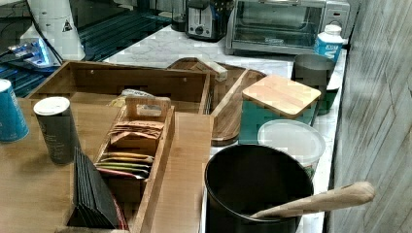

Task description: Close the drawer.

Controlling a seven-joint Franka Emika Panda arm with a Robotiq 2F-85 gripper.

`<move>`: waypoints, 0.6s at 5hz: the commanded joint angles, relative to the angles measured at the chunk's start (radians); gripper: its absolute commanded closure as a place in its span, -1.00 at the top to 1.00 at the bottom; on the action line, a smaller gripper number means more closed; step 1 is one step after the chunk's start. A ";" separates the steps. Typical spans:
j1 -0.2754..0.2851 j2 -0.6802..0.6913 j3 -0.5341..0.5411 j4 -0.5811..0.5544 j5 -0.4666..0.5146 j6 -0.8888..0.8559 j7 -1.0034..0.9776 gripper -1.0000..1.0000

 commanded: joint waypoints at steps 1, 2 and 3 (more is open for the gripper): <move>0.045 -0.099 0.074 -0.181 0.109 0.132 -0.320 -1.00; 0.042 -0.120 0.070 -0.273 0.095 0.202 -0.422 -1.00; 0.039 -0.140 0.075 -0.345 0.109 0.273 -0.544 -1.00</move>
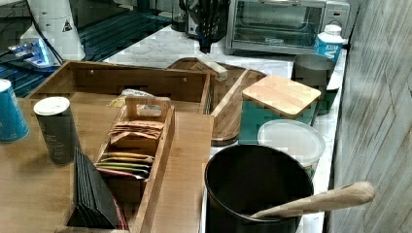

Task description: Close the drawer.

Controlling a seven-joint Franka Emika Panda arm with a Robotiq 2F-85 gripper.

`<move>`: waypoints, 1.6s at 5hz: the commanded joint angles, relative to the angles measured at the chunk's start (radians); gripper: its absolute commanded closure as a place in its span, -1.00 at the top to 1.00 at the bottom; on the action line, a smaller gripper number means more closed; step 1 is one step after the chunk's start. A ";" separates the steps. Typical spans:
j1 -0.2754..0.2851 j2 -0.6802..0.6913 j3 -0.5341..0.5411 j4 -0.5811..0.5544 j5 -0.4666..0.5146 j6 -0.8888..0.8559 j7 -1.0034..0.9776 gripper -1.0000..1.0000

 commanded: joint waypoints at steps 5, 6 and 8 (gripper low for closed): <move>-0.020 -0.070 0.046 -0.241 0.011 0.118 -0.415 -1.00; 0.011 -0.080 0.014 -0.287 -0.025 0.149 -0.408 -1.00; -0.008 -0.125 -0.007 -0.397 -0.031 0.195 -0.471 -1.00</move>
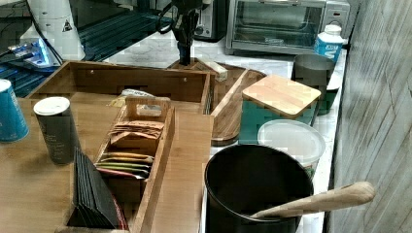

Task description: Close the drawer.

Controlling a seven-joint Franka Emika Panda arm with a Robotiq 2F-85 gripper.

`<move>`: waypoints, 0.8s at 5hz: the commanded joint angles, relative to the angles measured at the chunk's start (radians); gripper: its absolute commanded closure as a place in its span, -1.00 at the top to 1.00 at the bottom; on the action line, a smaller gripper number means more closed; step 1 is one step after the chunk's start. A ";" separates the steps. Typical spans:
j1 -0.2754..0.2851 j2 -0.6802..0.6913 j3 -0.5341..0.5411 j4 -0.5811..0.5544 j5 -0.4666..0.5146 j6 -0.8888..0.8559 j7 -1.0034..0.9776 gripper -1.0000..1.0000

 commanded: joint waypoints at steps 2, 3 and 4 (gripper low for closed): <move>-0.046 -0.093 -0.055 -0.214 -0.020 0.028 -0.228 -1.00; -0.066 -0.099 -0.075 -0.237 -0.051 0.104 -0.304 -1.00; -0.104 -0.135 -0.084 -0.261 -0.083 0.184 -0.343 -1.00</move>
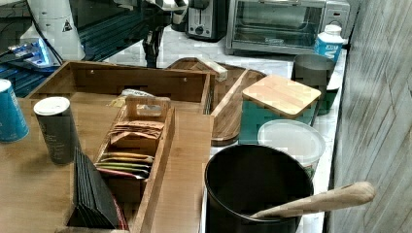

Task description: Close the drawer.

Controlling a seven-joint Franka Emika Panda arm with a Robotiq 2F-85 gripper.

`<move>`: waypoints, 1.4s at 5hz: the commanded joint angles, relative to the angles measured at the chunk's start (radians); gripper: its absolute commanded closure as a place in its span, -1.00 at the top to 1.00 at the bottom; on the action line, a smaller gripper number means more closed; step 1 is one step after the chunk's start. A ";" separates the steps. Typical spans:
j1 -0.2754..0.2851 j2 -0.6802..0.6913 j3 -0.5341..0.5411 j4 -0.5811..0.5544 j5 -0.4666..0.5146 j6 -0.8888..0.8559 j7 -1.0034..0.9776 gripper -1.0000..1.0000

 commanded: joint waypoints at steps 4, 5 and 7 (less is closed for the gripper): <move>-0.056 -0.023 -0.244 0.106 -0.041 0.193 -0.271 -1.00; -0.109 0.013 -0.230 0.159 -0.090 0.193 -0.233 -1.00; -0.168 0.047 -0.255 0.338 -0.219 0.082 -0.170 -1.00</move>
